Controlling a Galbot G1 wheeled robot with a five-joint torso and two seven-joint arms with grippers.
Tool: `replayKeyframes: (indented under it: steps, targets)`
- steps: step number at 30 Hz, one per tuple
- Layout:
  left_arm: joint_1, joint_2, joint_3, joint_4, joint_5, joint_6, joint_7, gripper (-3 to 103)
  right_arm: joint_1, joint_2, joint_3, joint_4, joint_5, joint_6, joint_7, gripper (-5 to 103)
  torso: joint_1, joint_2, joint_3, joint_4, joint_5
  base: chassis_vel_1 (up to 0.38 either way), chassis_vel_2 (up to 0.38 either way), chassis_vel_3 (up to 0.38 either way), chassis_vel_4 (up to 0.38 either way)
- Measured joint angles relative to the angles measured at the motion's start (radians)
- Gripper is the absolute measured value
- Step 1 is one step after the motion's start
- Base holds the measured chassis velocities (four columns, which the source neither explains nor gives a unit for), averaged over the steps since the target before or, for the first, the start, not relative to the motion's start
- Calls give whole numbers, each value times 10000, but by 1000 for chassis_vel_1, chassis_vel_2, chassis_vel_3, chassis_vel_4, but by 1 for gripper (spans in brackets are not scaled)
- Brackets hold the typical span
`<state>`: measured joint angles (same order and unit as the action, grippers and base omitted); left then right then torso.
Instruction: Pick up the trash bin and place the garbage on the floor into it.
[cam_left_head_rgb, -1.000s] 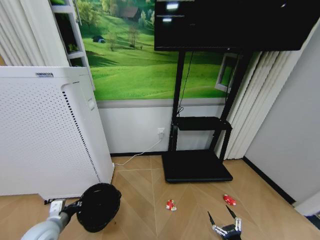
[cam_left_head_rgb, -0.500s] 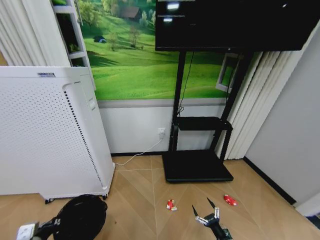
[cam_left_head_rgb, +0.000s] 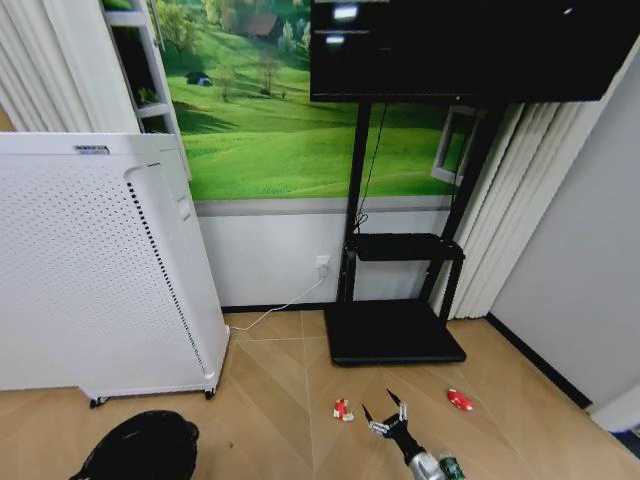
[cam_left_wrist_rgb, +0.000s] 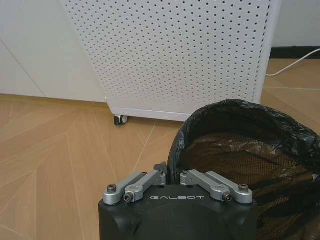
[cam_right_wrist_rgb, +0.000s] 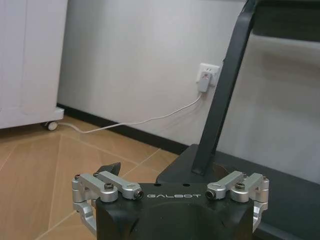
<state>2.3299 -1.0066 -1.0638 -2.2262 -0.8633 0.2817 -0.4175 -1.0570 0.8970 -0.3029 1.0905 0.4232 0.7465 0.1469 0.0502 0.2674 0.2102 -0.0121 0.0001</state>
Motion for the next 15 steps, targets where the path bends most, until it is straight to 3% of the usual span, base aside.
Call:
replayKeyframes:
  steps: [8, 15]
  targets:
    - [134, -855, 121, 265, 877, -342, 419, 7, 1232, -171, -1410, -1282, 447, 354, -1418, 100, -1, 0, 0, -4, -3, 0, 0, 0, 0]
    - [178, -1188, 165, 412, 1222, -525, 660, 7, 2091, 167, -2021, -2393, 288, 396, -1888, 100, 0, 0, 0, -5, -2, 0, 0, 0, 0]
